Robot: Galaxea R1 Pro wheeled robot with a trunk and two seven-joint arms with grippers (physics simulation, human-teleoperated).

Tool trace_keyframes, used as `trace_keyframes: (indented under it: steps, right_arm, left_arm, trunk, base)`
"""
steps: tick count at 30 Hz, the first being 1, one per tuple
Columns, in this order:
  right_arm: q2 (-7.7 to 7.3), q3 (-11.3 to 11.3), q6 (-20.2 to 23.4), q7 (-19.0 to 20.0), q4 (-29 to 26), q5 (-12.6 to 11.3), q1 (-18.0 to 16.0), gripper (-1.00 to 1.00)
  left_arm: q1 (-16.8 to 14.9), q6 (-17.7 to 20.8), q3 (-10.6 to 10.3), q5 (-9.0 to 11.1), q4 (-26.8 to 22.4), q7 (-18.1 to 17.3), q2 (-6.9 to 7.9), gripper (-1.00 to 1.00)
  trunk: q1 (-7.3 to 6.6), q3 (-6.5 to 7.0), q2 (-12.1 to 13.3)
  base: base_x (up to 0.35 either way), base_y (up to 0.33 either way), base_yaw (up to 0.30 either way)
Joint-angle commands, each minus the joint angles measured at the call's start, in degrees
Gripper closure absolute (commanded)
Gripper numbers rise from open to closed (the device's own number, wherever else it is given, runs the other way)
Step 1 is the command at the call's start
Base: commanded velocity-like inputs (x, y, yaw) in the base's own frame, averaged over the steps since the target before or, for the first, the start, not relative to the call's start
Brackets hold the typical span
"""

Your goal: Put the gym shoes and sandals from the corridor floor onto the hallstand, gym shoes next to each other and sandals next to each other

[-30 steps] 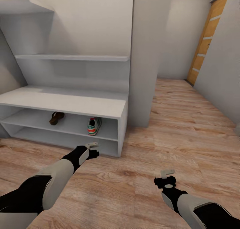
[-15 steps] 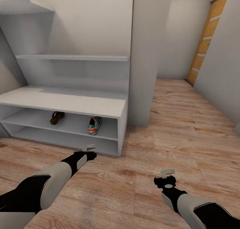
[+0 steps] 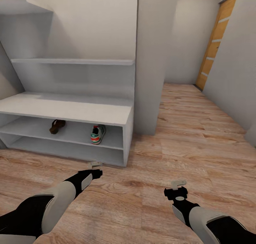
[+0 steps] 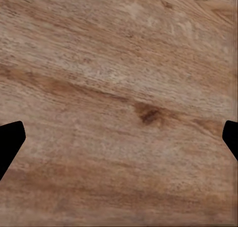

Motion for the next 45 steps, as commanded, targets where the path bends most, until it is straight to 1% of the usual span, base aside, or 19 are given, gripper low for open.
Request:
trace_keyframes:
  steps: [1, 13, 45]
  right_arm:
    - [0.03, 0.4, -0.4, -0.1, 0.3, -0.4, -0.1, -1.0]
    - [0.01, 0.4, -0.4, -0.1, 0.3, -0.4, -0.1, -1.0]
    - [-0.07, 0.3, -0.4, 0.0, 0.3, -0.4, -0.1, -1.0]
  left_arm:
    - [0.6, 0.2, 0.2, 0.5, -0.1, 0.2, 0.03, -1.0]
    - [1.6, -0.1, 0.2, 0.5, -0.1, 0.3, 0.1, -1.0]
    - [1.8, -0.1, 0.2, 0.5, -0.1, 0.3, 0.11, -1.0]
  trunk:
    - [-0.01, -0.05, 0.0]
    - [-0.01, -0.05, 0.0]
    - [-0.01, -0.05, 0.0]
  base:
    - [0.0, 0.0, -0.243]
    - [0.0, 0.0, -0.281]
    - [0.0, 0.0, -0.3]
